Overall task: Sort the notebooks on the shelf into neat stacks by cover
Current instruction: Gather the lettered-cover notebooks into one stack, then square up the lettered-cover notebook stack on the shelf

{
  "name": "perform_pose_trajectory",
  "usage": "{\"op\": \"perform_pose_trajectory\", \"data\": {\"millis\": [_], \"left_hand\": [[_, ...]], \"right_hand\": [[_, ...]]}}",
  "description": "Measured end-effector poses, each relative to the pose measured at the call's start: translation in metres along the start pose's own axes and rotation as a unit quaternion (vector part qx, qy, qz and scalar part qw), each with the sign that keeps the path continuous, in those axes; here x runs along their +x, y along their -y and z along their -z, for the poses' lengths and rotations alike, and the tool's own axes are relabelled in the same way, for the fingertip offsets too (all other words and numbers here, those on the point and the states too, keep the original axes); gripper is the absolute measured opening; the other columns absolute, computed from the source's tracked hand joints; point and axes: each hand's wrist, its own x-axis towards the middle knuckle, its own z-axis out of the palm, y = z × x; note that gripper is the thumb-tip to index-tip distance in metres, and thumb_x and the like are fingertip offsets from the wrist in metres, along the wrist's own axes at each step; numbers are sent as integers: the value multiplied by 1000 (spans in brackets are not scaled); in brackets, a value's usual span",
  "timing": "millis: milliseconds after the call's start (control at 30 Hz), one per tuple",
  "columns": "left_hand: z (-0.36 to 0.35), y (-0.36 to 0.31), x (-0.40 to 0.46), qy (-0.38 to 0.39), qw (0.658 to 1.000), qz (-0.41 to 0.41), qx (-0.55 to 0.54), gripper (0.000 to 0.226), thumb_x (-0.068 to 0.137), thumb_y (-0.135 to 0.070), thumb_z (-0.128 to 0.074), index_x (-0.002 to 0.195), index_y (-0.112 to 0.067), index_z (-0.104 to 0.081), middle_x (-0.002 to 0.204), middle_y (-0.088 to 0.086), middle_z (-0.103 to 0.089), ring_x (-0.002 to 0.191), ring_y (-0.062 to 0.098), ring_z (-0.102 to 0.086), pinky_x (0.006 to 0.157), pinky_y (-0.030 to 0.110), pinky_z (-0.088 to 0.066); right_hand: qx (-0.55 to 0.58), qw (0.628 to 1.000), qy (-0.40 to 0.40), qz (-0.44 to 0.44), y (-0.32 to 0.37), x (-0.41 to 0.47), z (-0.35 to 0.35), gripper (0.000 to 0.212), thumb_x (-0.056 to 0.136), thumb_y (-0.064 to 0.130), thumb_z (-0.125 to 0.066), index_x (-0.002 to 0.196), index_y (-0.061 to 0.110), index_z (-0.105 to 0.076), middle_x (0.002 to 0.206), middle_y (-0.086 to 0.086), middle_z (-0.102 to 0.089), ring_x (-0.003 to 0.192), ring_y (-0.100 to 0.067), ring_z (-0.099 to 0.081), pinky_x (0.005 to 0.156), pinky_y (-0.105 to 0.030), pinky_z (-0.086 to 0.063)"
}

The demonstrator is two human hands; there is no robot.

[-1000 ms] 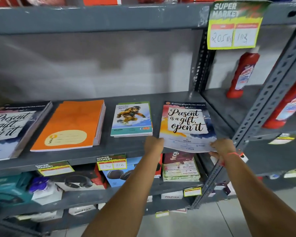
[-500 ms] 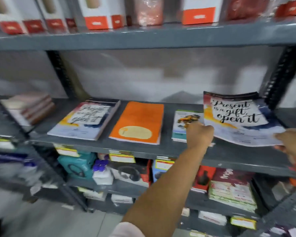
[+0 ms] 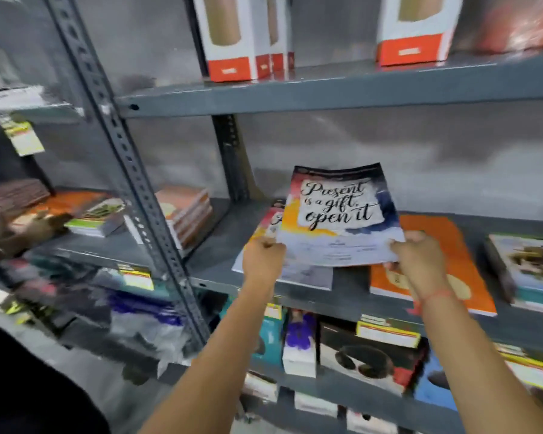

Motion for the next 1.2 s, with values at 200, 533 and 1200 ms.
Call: {"op": "perform_pose_trajectory", "data": {"millis": [200, 533, 1200], "left_hand": [[54, 49, 55, 36, 998, 52, 13, 30, 78, -1, -49, 54, -14, -35, 59, 5, -32, 61, 21, -25, 55, 31, -22], [58, 100, 75, 94, 989, 16, 112, 25, 77, -11, -57, 100, -18, -62, 117, 11, -57, 107, 29, -51, 92, 39, -43], [68, 133, 78, 175, 974, 24, -140, 60, 89, -41, -47, 141, -44, -19, 149, -15, -27, 127, 1, -28, 103, 28, -22]], "right_hand": [[-77, 997, -4, -14, -30, -11, -86, 7, 84, 11, -56, 84, 4, -57, 82, -13, -58, 57, -27, -55, 58, -34, -46], [-142, 989, -36, -14, -83, -10, -110, 3, 81, 15, -60, 81, 13, -58, 83, -9, -51, 86, -26, -48, 76, -34, -37], [144, 986, 67, -49, -104, -26, -112, 71, 85, 39, -53, 146, 33, -16, 147, 18, -27, 131, -3, -29, 105, -28, -21]]}}
